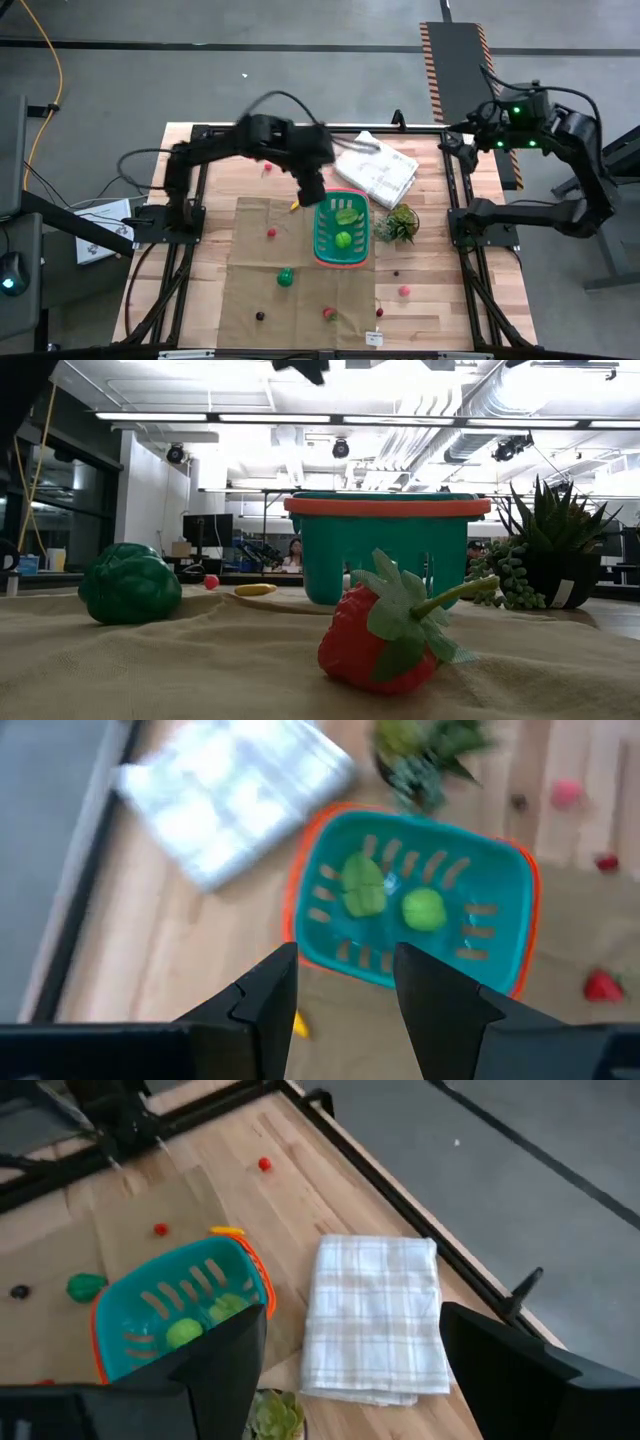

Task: Pick and placing Produce into tupperware
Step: Put the pink peach into the blue basket

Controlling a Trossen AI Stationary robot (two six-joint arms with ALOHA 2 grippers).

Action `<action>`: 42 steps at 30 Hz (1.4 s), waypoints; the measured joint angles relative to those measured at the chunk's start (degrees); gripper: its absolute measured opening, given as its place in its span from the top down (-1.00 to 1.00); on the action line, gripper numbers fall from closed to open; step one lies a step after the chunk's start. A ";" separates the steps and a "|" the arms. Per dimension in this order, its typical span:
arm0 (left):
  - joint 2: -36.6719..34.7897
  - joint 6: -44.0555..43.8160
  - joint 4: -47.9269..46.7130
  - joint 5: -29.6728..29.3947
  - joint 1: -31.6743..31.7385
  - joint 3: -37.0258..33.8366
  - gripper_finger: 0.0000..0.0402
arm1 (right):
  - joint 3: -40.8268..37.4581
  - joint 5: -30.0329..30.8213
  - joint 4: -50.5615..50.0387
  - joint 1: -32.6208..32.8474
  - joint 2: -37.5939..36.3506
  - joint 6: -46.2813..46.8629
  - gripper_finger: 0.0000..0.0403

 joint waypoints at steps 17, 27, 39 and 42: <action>-17.89 -10.14 -6.84 -13.86 2.07 -0.10 0.23 | -41.14 -17.17 23.56 1.03 -22.56 22.89 -0.43; -32.62 -8.64 -0.56 -11.51 2.07 -20.98 0.23 | -44.51 -8.94 46.42 9.18 -27.82 39.92 -0.43; -61.88 -28.83 30.60 1.13 -5.90 -71.36 0.23 | -44.46 2.30 49.80 25.09 -19.59 47.56 -0.43; -63.55 -33.55 35.46 1.06 -10.74 -76.80 0.23 | -44.46 3.78 50.93 32.13 -14.53 49.97 -0.43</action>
